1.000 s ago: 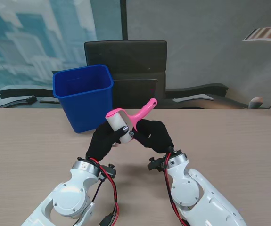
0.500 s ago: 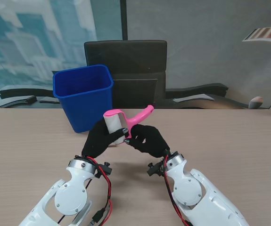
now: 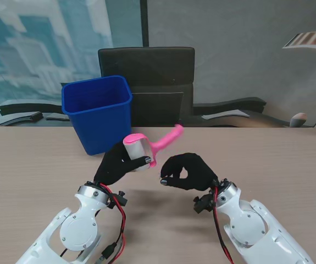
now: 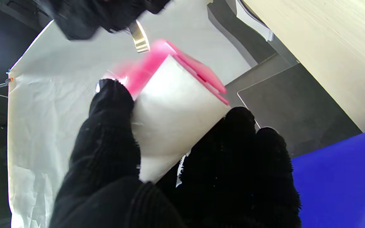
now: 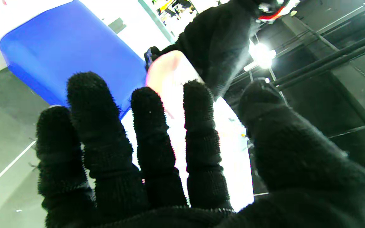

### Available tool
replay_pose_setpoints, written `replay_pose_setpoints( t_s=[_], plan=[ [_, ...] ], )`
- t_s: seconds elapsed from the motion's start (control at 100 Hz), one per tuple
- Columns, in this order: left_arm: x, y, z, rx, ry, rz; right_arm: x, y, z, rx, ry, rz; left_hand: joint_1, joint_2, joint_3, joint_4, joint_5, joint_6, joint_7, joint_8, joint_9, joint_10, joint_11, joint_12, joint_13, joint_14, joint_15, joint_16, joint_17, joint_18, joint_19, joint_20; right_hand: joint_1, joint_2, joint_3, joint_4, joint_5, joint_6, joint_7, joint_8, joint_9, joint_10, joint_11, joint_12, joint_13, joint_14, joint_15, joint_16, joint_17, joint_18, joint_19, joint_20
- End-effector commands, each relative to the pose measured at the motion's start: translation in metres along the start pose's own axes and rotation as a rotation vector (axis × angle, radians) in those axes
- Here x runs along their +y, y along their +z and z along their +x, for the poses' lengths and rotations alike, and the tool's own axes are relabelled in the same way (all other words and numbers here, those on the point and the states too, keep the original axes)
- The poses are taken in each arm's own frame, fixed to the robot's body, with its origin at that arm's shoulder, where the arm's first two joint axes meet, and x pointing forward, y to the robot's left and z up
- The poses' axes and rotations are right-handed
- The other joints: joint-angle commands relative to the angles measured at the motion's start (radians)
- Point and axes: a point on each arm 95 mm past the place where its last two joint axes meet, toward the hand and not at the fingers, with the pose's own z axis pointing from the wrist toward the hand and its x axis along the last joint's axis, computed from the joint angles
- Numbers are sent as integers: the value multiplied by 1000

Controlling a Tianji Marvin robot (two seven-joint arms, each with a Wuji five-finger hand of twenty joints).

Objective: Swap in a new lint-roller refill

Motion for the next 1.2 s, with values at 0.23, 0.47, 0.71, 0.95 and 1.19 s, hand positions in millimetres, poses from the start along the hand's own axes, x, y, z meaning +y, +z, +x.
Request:
replay_pose_setpoints(
  t_s=[0.23,0.47,0.71,0.95,1.19],
  plan=[
    [-5,0,-2,4,13,15,5,-12,7,5,-31,25,190,80,471,115,47,-118,76,49,44,-38,39,42,33,8,32,15,8,-27,24,14,-38,61,-51,76,22,-21,-31,34,-5,-15,-16,-6,0,-241,-25,-9,-26,-289,1,7],
    [-4,-4,-7,56,80,-84,17,-10,10,4,-111,-117,150,61,504,133,78,-146,54,68,74,-60,28,48,60,-10,25,9,24,-36,37,17,-91,156,-119,147,-129,-45,-286,154,-256,-36,-125,-50,-266,-246,-232,-74,-217,-310,-126,-17],
    [0,-11,-9,130,65,-266,24,-4,4,3,-117,-86,97,36,568,155,109,-180,29,100,104,-80,13,65,79,-19,17,9,35,-40,45,16,-162,217,-212,171,-394,-107,-439,138,-571,-54,-268,-150,-619,-263,-500,-253,-487,-336,-354,-120],
    [5,-16,-6,219,-6,-396,24,-1,0,21,-76,-29,72,26,591,155,126,-211,19,111,123,-100,1,72,99,-39,3,4,54,-46,38,7,-201,206,-194,174,-420,-115,-451,103,-599,-77,-317,-203,-674,-301,-605,-344,-543,-386,-476,-205],
    [8,-18,-3,270,-100,-471,21,3,2,51,2,-10,61,20,605,152,135,-228,17,115,132,-111,-3,78,106,-46,0,5,55,-46,39,5,-246,206,-168,175,-377,-116,-427,97,-531,-66,-321,-217,-632,-267,-616,-368,-548,-378,-515,-250]
  ],
)
